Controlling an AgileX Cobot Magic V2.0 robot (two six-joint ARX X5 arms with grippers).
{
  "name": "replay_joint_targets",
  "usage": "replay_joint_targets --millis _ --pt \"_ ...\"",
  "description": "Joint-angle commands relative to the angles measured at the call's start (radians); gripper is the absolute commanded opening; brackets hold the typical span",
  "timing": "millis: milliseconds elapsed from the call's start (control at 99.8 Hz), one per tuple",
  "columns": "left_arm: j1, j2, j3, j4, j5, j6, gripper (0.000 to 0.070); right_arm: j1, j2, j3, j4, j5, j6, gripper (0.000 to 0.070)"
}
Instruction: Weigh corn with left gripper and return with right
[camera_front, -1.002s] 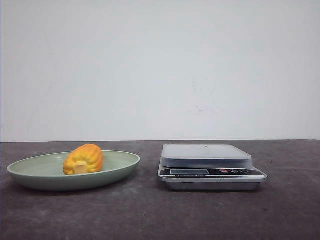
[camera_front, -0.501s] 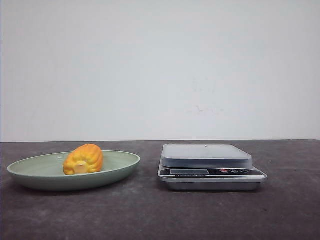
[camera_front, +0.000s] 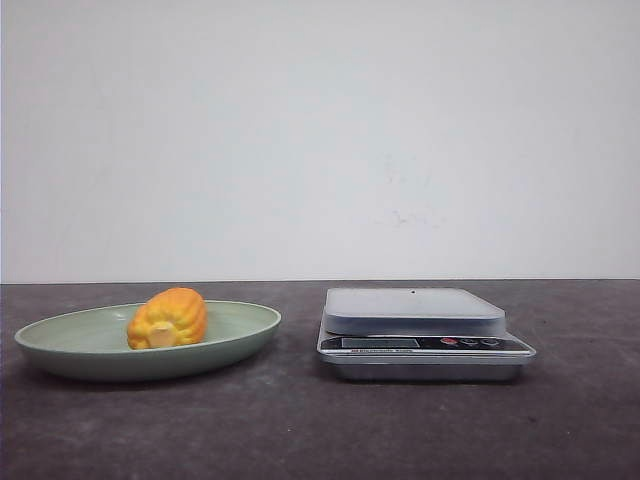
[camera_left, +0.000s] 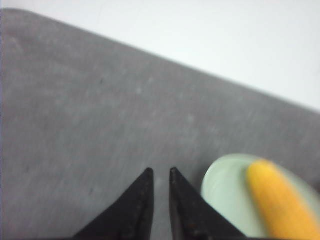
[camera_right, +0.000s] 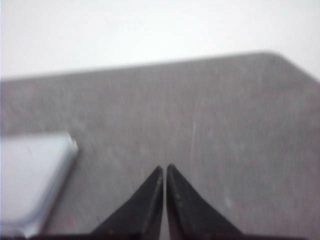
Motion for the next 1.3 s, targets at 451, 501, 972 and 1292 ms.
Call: replay_joint_targets --millis 451,501,972,1292 --pt "-0.025 0.45 0.658 -0.11 0.066 0.027 0.0448 0.003 0.429 0.592 -0.134 -0.091 0.037 0.0284" --pt "-0.035 0.472 0.677 -0.124 0.101 0.027 0.0442 0.009 0.439 0.615 -0.146 -0.11 0.029 0.037" --pt "-0.315 0.964 0.833 -0.136 0.093 0.048 0.044 0.056 0.527 0.698 -0.308 -0.187 0.015 0.0511" --pt "-0.434 1.386 0.835 -0.129 0.037 0.049 0.0447 0.059 0.549 0.735 -0.377 -0.194 -0.001 0.0511"
